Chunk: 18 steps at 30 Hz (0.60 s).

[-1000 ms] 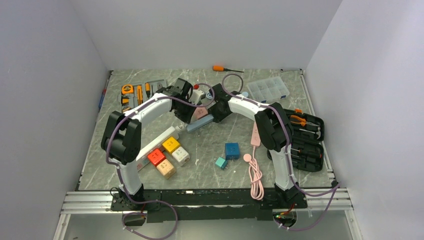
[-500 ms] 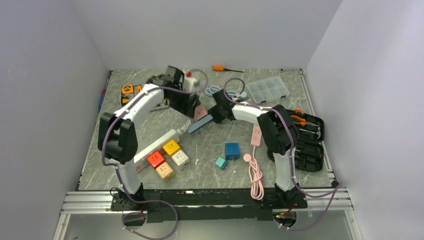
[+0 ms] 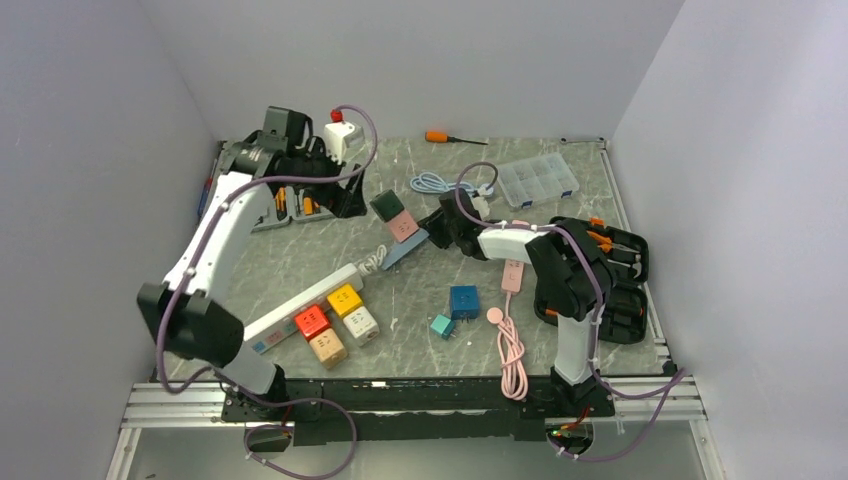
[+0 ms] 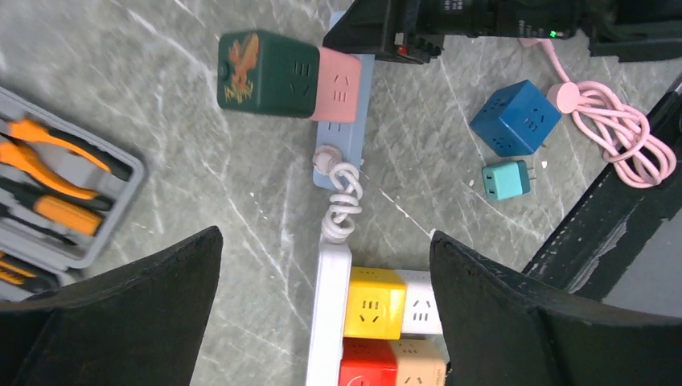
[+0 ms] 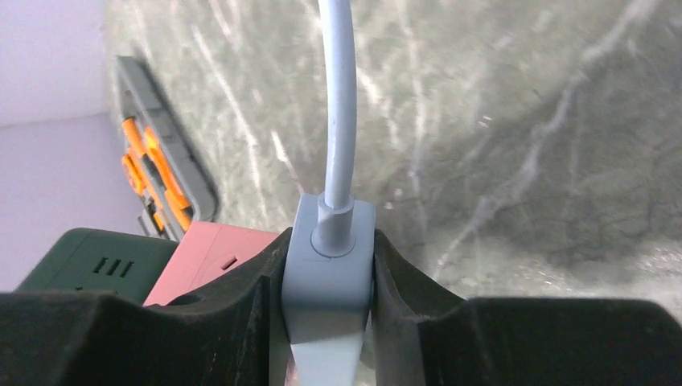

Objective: Pull the plug off the socket
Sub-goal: Pick up the socket from the center of the board.

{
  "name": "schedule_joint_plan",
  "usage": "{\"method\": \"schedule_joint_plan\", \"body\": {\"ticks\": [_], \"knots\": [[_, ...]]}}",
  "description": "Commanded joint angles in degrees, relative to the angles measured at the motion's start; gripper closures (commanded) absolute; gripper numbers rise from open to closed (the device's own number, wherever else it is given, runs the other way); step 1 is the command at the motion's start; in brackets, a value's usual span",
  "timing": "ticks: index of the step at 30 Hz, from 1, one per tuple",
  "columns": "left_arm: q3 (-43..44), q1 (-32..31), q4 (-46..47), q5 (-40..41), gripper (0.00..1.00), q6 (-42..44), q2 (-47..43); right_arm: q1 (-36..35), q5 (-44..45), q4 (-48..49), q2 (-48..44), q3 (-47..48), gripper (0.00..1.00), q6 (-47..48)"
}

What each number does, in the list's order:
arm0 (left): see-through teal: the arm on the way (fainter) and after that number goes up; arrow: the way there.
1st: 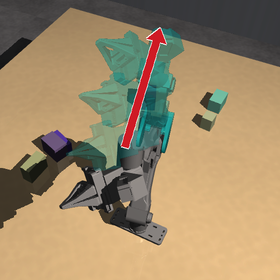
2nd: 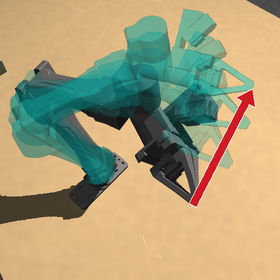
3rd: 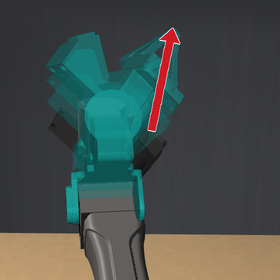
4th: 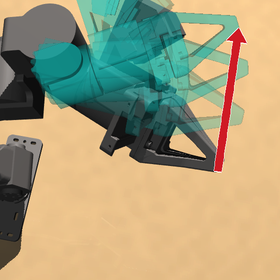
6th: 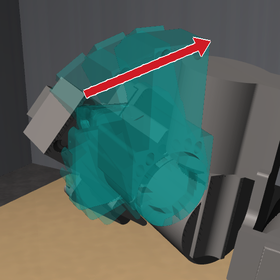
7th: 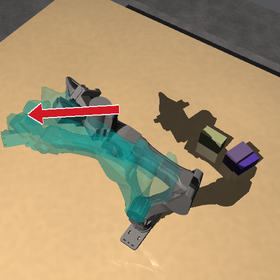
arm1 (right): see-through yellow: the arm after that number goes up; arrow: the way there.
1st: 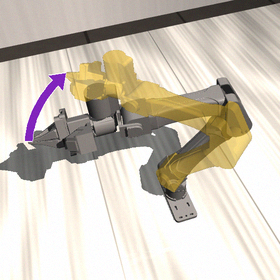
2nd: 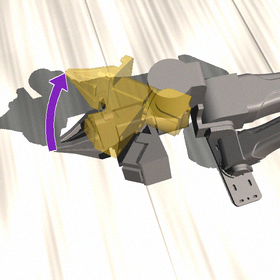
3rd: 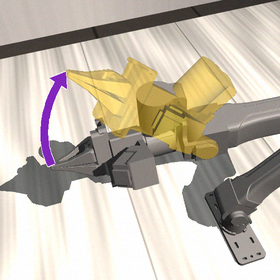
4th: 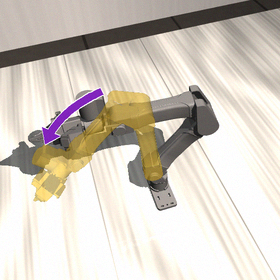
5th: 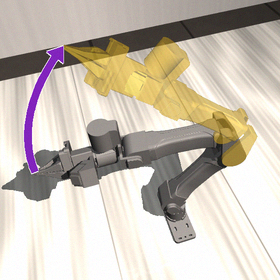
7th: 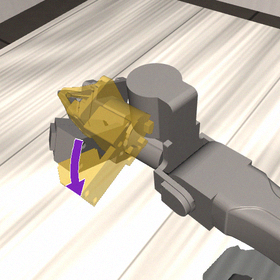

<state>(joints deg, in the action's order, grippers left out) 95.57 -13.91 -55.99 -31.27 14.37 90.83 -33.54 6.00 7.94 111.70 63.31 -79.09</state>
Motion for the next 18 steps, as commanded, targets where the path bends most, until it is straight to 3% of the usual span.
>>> {"method": "schedule_joint_plan", "body": {"ticks": [1,3,6,8,13,18], "knots": [[-1.1,-0.1,0.3,0.2,0.01,8.6,-8.8,0.1,-1.5,16.6,-8.4,1.3,1.0,7.2],[-1.9,0.1,-2.2,-1.6,0.01,12.5,-9.8,0.1,-2.1,21.5,-9.8,-0.2,1.0,8.0],[-3.1,0.1,-8.4,-10.8,0.01,19.7,-10.2,0.1,-3.7,29.2,-11.1,-2.6,1.0,7.9],[-8.2,0.0,-8.7,-16.0,0.01,25.2,-12.1,0.1,-5.4,32.9,-11.7,-3.3,1.0,7.6],[-22.9,-3.2,3.2,-6.3,0.01,26.6,-15.5,0.1,-9.1,34.8,-13.5,-3.5,1.0,6.9],[-27.0,-3.3,10.2,-9.1,0.01,19.9,-14.3,0.2,-10.2,41.2,-15.6,-6.0,1.0,4.7]]}}
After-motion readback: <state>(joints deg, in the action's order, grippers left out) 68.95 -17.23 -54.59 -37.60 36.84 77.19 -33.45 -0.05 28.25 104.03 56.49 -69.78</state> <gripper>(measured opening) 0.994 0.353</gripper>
